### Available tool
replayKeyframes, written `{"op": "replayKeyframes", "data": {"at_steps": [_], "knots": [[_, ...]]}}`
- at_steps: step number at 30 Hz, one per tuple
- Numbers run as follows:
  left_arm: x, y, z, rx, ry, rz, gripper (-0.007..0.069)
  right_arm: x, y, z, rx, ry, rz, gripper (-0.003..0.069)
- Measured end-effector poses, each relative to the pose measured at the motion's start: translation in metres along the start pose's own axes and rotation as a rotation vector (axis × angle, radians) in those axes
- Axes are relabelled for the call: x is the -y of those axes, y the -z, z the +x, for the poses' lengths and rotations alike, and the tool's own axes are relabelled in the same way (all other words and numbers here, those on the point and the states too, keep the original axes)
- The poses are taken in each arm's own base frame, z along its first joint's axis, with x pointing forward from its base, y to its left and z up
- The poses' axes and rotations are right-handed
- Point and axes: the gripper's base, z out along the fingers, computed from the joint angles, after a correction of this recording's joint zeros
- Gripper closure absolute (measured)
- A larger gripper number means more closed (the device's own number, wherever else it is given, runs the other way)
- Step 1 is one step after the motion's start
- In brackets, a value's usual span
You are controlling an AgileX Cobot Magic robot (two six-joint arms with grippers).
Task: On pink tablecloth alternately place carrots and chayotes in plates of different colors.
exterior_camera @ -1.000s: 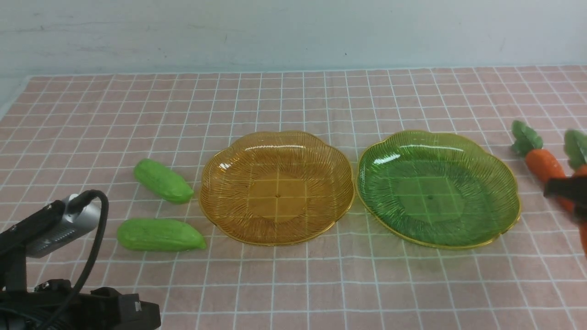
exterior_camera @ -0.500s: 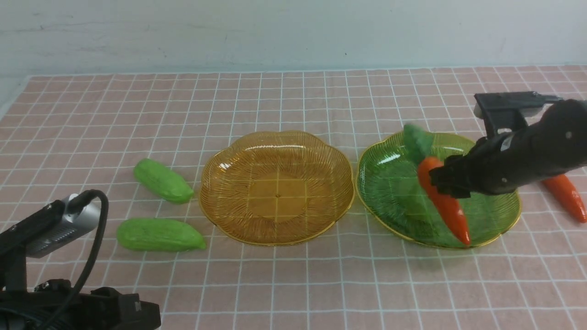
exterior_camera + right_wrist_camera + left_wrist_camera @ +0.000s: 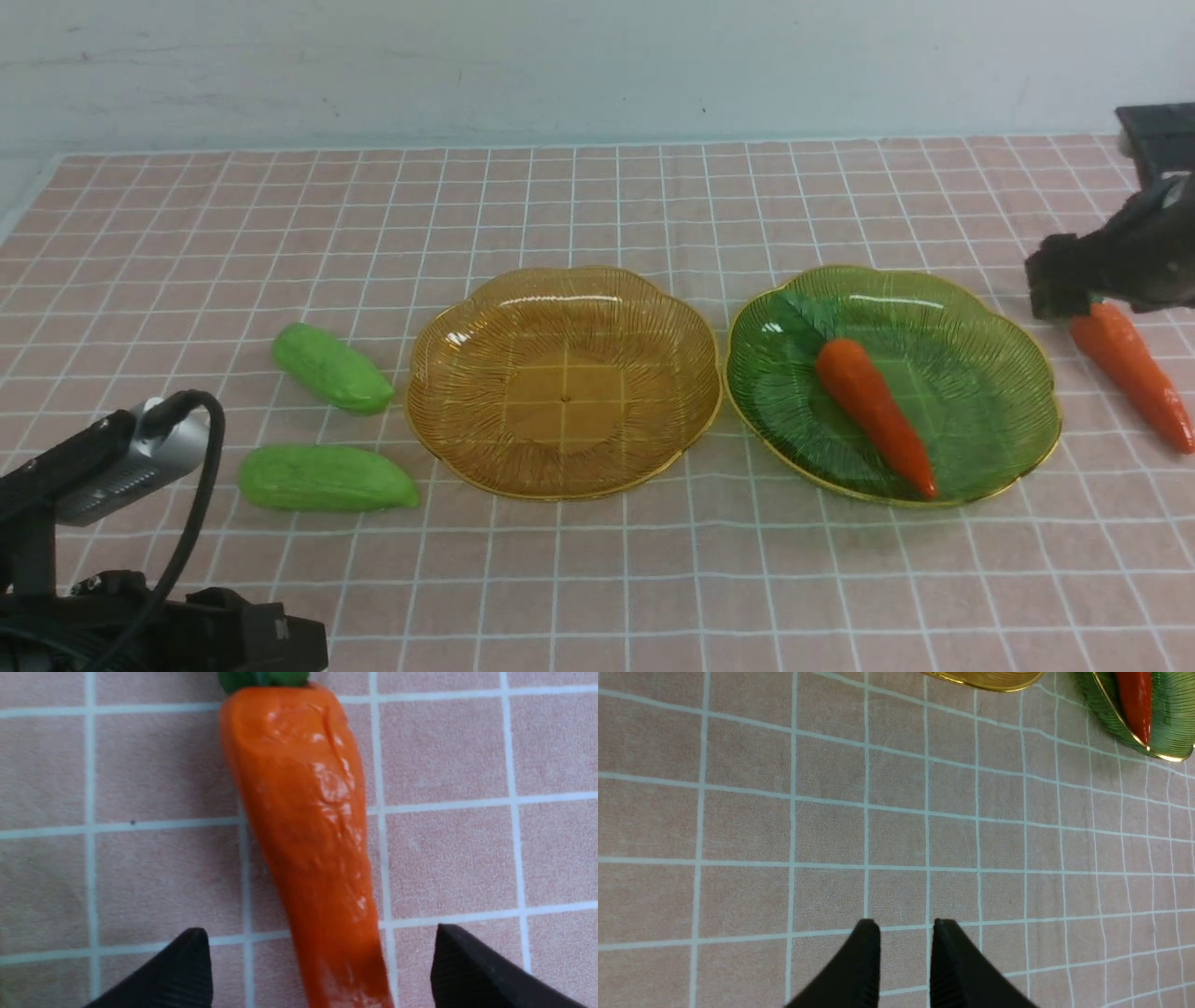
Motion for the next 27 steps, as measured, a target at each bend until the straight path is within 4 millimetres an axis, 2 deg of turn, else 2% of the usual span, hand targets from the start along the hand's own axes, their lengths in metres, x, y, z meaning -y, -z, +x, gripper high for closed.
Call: {"op": "replayKeyframes", "data": {"at_steps": [5, 7, 11, 13, 19, 21, 23, 27], "knots": [[0.0, 0.0, 0.0, -0.004, 0.0, 0.001, 0.0475, 0.002, -0.011, 0.004, -0.023, 0.014, 0.01, 0.0133], [0.0, 0.0, 0.001, -0.011, 0.0, 0.002, 0.047, 0.002, -0.013, 0.004, -0.026, 0.015, 0.01, 0.0203], [0.0, 0.0, 0.002, -0.024, -0.001, 0.003, 0.0466, 0.003, -0.01, 0.002, -0.028, 0.01, 0.009, 0.0459], [0.0, 0.0, 0.003, -0.03, -0.004, 0.004, 0.0467, 0.003, 0.002, -0.005, -0.044, -0.016, 0.0, 0.0447], [0.0, 0.0, 0.003, -0.038, -0.005, 0.005, 0.0463, -0.004, 0.06, -0.028, -0.012, -0.1, -0.106, 0.0446], [0.0, 0.0, 0.003, -0.038, -0.005, 0.005, 0.0458, -0.016, 0.077, -0.03, -0.01, -0.118, -0.189, 0.0446], [0.0, 0.0, 0.003, -0.035, -0.006, 0.005, 0.0448, -0.039, 0.086, -0.03, -0.025, -0.103, -0.316, 0.0446], [0.0, 0.0, 0.001, -0.012, -0.012, -0.002, 0.0417, -0.088, 0.077, -0.022, -0.109, 0.027, -0.443, 0.0446]]}}
